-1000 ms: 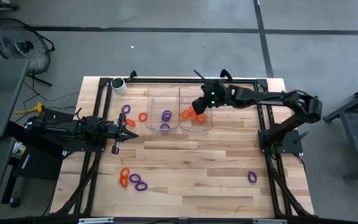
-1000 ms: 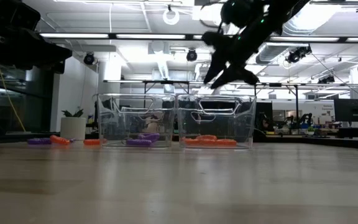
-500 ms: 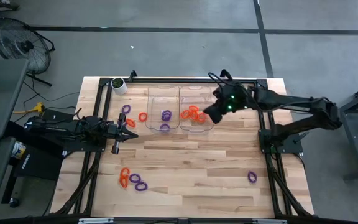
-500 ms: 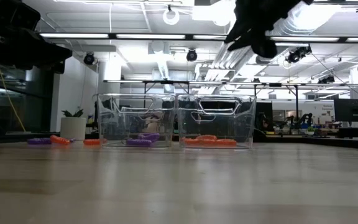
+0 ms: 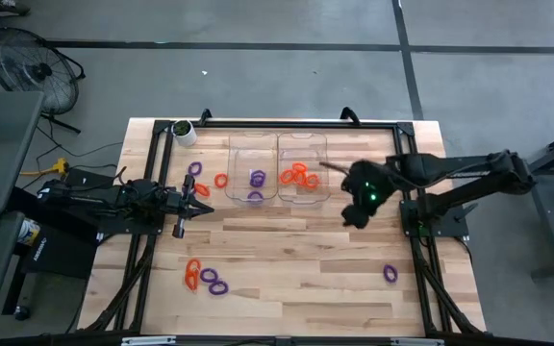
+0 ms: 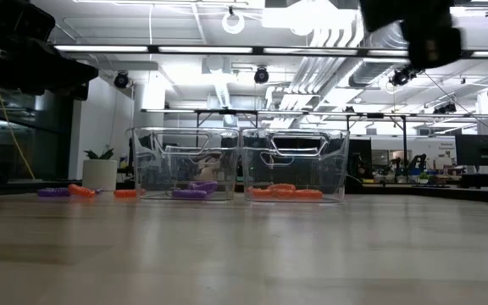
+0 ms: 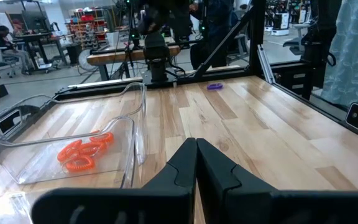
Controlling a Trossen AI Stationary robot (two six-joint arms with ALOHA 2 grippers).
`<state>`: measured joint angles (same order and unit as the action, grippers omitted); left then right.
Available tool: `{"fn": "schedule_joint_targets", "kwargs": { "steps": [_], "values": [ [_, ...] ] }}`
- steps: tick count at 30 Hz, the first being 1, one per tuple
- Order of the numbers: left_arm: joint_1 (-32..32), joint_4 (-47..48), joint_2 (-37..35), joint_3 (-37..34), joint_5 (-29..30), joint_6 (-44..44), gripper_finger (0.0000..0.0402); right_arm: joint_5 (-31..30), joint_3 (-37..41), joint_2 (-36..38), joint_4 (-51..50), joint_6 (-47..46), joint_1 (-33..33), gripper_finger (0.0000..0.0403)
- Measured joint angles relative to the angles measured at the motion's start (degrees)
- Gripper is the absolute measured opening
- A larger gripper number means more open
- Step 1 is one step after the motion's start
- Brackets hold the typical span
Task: Sort spring keychains
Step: Put the purple spring keychain into the left transparent bin
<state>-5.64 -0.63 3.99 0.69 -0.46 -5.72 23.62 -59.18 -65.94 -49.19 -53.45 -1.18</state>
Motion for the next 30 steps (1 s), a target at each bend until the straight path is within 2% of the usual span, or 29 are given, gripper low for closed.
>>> {"fn": "schedule_joint_targets", "kwargs": {
  "steps": [5,10,21,26,30],
  "values": [
    [0.01,0.01,0.00,0.00,-0.01,0.00,0.0001,1.48,0.00,-0.05,-7.68,-9.82,-6.80,0.0027],
    [0.01,0.00,0.00,0.00,-0.01,0.00,0.0001,1.09,0.00,-0.05,-11.00,-21.22,-13.88,0.0027],
    [0.01,0.01,0.00,0.00,-0.01,0.00,0.0001,-6.60,0.00,-2.09,-14.14,-45.98,-31.29,0.0028],
    [0.01,0.00,0.00,0.00,-0.01,0.00,0.0001,-10.60,0.00,-6.36,-15.67,-51.75,-37.13,0.0037],
    [0.01,-0.01,0.00,0.00,-0.01,0.00,0.0001,-11.29,0.00,-10.11,-16.37,-53.35,-39.86,0.0064]
  ]
}}
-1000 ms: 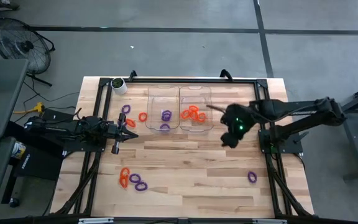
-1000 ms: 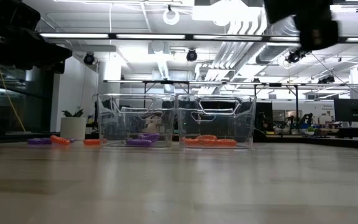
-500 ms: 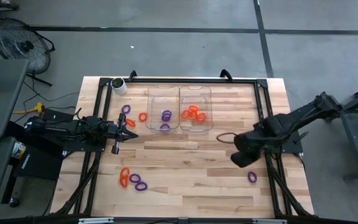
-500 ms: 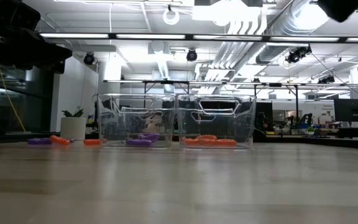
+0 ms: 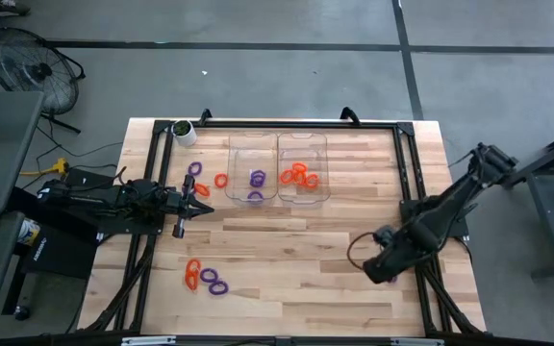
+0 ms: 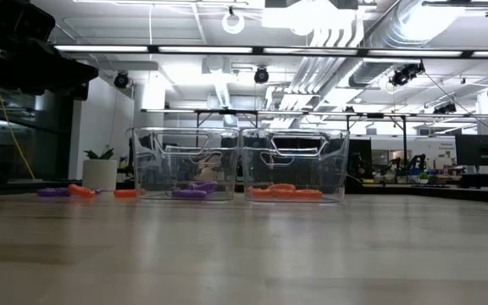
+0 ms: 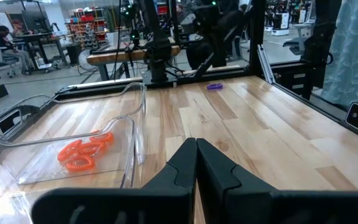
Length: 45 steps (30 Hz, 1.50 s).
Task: Sort spring keychains
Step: Put the purple spring keychain into the left transparent bin
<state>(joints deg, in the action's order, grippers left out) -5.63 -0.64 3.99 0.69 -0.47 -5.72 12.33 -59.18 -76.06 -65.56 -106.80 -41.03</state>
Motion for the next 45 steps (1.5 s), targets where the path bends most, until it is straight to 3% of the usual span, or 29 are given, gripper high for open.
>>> {"fn": "schedule_joint_targets", "kwargs": {
  "steps": [15,20,27,36,45],
  "values": [
    [0.00,0.01,0.00,0.00,0.00,0.00,0.0001,-3.78,0.00,-9.11,0.06,-8.36,-5.12,0.0230],
    [-0.01,0.02,0.00,0.00,0.00,0.00,0.0001,-6.01,0.45,-9.08,0.87,-9.16,-5.73,0.0238],
    [0.00,0.02,0.00,0.00,0.00,0.00,0.0001,-4.40,12.47,-7.58,19.57,-10.50,-6.18,0.0238],
    [0.00,0.00,0.00,0.00,0.00,0.00,0.0001,-4.12,17.42,-6.33,21.80,-9.92,-6.27,0.0238],
    [0.00,0.00,0.00,0.00,0.02,0.00,0.0001,-4.32,23.12,-6.29,31.58,-10.12,-6.27,0.0238]
  ]
}}
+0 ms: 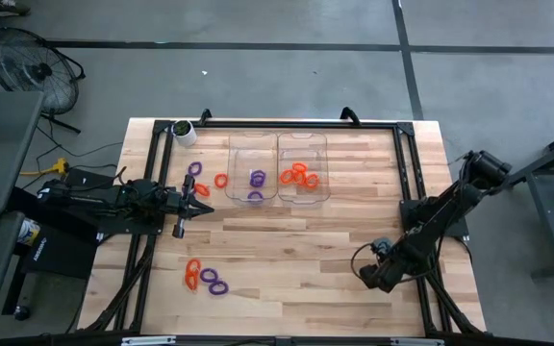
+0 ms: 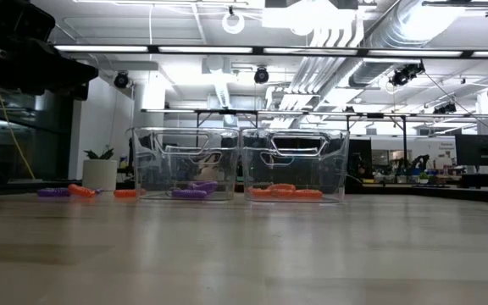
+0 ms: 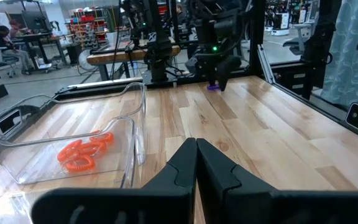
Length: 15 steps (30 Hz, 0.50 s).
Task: Sort spring keychains
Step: Put the purple spring keychain into the left transparent bin
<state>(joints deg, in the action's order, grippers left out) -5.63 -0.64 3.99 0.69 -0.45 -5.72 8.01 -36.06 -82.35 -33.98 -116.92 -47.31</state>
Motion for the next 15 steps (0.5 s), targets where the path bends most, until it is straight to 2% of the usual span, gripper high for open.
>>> {"fn": "schedule_joint_targets", "kwargs": {
  "steps": [7,10,15],
  "values": [
    [0.00,0.01,0.00,0.00,-0.02,0.00,0.0001,0.41,2.00,0.22,2.12,0.46,0.02,0.0219],
    [-0.02,0.00,0.00,0.00,0.00,0.00,0.0001,0.69,2.02,0.18,1.66,0.61,0.02,0.0192],
    [-0.02,0.00,0.00,0.00,0.00,0.00,0.0001,2.03,2.11,0.14,0.98,1.36,0.02,0.0124]
  ]
}}
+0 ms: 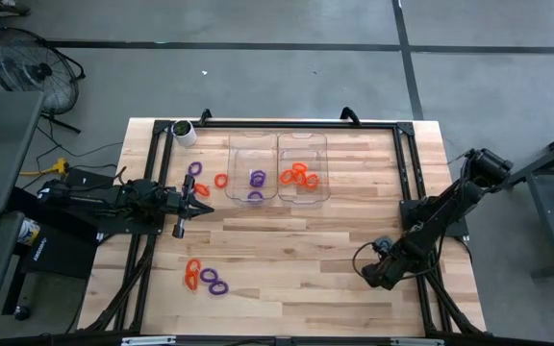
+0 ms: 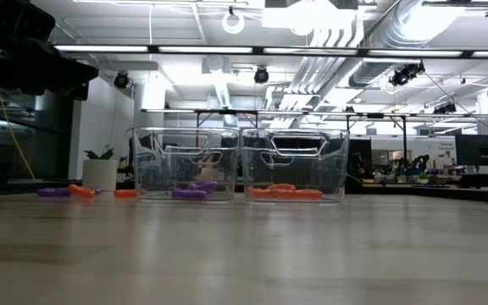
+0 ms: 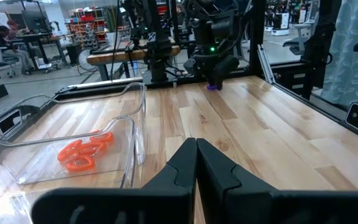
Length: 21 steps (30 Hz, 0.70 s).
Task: Sort spring keychains
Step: Put the purple spring keychain into the left transparent bin
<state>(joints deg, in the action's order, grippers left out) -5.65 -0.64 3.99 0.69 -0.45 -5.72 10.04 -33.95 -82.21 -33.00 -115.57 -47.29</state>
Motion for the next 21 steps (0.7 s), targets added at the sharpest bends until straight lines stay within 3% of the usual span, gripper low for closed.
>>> {"fn": "schedule_joint_targets", "kwargs": {
  "steps": [10,21],
  "values": [
    [0.02,0.00,0.00,0.00,0.00,0.00,0.0001,0.38,0.02,-0.07,0.25,0.06,0.00,0.0013],
    [0.02,0.00,0.00,0.00,0.00,0.00,0.0001,-1.63,-2.84,-0.52,-1.76,-0.35,-0.02,0.0003]
  ]
}}
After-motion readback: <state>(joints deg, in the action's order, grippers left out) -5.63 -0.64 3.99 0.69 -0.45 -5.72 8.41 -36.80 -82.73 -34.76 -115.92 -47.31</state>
